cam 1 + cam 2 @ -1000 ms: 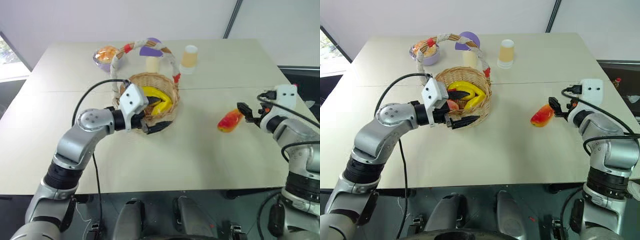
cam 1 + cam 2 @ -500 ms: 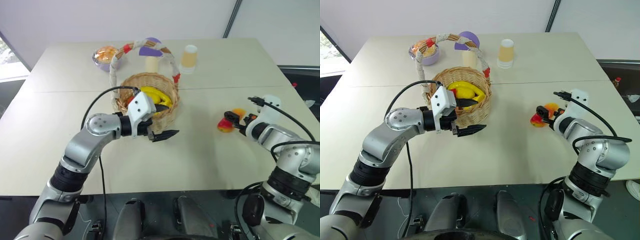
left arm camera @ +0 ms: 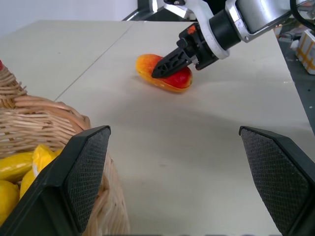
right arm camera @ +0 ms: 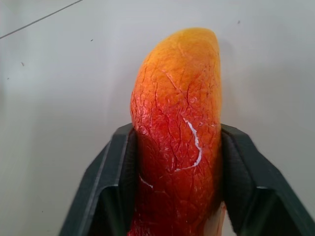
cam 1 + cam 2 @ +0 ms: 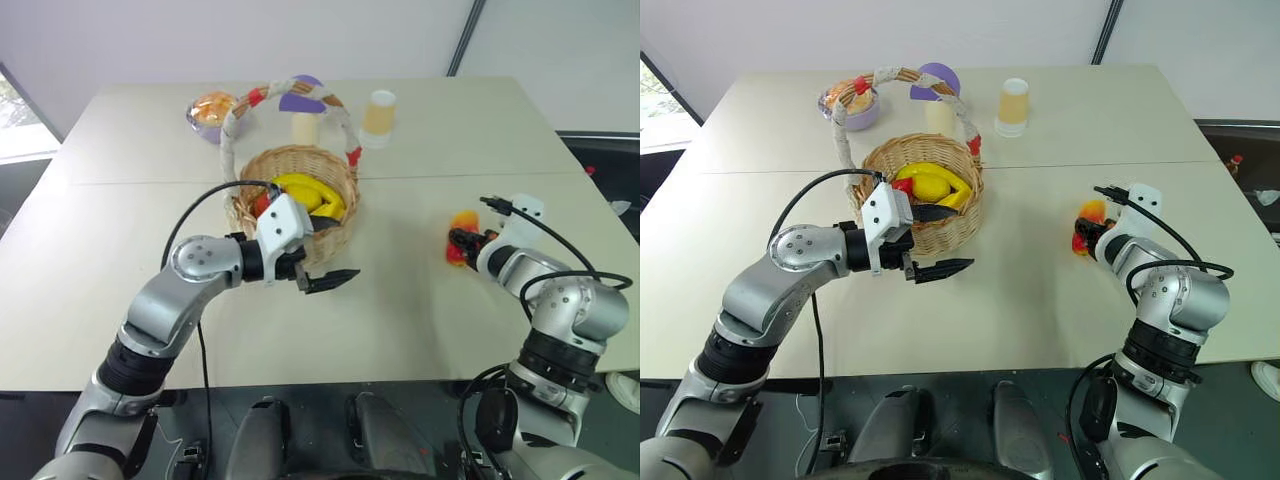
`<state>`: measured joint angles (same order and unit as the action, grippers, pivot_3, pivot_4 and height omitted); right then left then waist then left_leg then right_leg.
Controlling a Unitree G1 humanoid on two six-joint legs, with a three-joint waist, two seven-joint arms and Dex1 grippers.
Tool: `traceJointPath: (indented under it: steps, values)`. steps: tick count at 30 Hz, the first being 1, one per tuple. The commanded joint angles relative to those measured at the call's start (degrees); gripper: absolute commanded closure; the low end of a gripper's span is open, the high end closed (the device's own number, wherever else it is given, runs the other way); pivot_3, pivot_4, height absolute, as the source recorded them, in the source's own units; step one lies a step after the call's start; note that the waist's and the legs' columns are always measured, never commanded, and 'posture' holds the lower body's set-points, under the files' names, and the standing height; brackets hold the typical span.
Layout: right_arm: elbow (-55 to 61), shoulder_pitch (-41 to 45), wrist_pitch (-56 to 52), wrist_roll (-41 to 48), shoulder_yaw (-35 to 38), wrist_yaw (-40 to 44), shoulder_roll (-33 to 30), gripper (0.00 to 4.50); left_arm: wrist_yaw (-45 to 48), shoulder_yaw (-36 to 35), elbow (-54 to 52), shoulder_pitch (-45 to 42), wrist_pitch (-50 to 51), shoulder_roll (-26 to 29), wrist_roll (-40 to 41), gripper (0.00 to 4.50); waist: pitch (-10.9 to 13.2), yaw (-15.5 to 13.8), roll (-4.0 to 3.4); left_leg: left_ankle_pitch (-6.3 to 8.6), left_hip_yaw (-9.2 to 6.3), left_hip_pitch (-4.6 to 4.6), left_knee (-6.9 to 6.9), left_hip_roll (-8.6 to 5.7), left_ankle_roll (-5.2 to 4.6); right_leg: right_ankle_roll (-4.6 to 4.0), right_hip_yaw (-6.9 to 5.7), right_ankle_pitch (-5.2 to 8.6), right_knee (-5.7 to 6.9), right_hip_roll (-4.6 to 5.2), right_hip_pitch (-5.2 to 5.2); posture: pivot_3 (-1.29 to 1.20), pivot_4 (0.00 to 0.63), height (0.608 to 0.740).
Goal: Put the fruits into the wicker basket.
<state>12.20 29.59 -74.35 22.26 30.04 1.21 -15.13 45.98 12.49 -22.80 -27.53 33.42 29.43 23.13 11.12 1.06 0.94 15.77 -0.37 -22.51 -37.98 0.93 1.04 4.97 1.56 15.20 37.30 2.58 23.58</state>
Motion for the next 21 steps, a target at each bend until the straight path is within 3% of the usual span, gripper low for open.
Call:
traceJointPath:
  steps: [1, 2, 5, 8, 11, 16, 21]
  values:
    - [5.38, -1.09, 5.71, -0.21, -5.62, 5.63, -6.77, 2.85, -0.53, -4.28, -2.88, 1.75, -0.61, 0.87, 1.62, 0.00, 0.02, 0.00, -0.05, 0.00, 0.00, 0.00, 0.00, 0.00, 0.00, 0.00, 0.00, 0.00, 0.00, 0.00, 0.00, 0.00, 0.150, 0.740]
    - [6.42, -1.77, 7.41, -0.45, -7.48, 7.28, -8.62, 2.85, -0.55, -5.25, -3.09, 2.32, -0.58, 1.14, 2.04, 0.00, 0.03, 0.01, -0.06, 0.00, 0.00, -0.02, 0.01, 0.00, 0.00, 0.00, 0.00, 0.00, -0.02, 0.01, 0.01, 0.00, 0.150, 0.740]
    - [15.43, -7.29, 20.68, -1.53, -19.90, 24.04, -22.28, 2.85, -1.00, -13.32, -3.00, 5.39, 0.47, 2.97, 6.06, 0.00, 0.06, 0.14, -0.10, 0.02, 0.00, -0.06, 0.07, 0.00, -0.03, 0.03, 0.00, 0.02, -0.10, 0.00, 0.08, 0.00, 0.150, 0.740]
    - [23.36, -8.09, 32.21, 1.65, -26.40, 38.08, -27.86, 2.85, 0.19, -20.41, -1.48, 8.58, 0.51, 5.79, 8.92, 0.00, 0.05, 0.75, -0.08, 0.06, -0.01, 0.01, 0.09, 0.10, -0.10, 0.04, -0.01, 0.04, -0.15, -0.16, 0.03, 0.00, 0.150, 0.740]
    - [23.44, -0.82, 36.30, 1.93, -34.40, 42.08, -24.58, 2.85, 1.99, -25.00, -0.40, 12.39, -1.04, 8.51, 9.62, 0.00, 0.06, 1.62, -0.07, 0.06, -0.01, 0.10, 0.09, 0.30, -0.10, 0.04, -0.03, 0.04, -0.14, -0.25, -0.03, 0.00, 0.150, 0.740]
    - [9.18, 12.00, 39.92, -7.25, -44.75, 37.76, -15.26, 2.85, 1.53, -26.54, -0.50, 14.84, -2.31, 10.38, 8.59, 0.00, 0.04, 0.89, 0.06, 0.00, 0.00, 0.10, -0.03, 0.48, 0.00, -0.04, -0.07, 0.01, -0.10, -0.24, -0.06, 0.00, 0.150, 0.740]
    - [-5.77, 19.50, 43.08, -15.70, -49.04, 31.59, -7.11, 2.85, 0.18, -27.78, -3.25, 17.22, -2.02, 10.36, 10.04, 0.00, 0.02, 0.68, 0.08, 0.00, 0.04, -0.12, 0.02, 0.34, 0.01, -0.04, -0.07, -0.01, -0.10, 0.03, 0.15, 0.00, 0.150, 0.740]
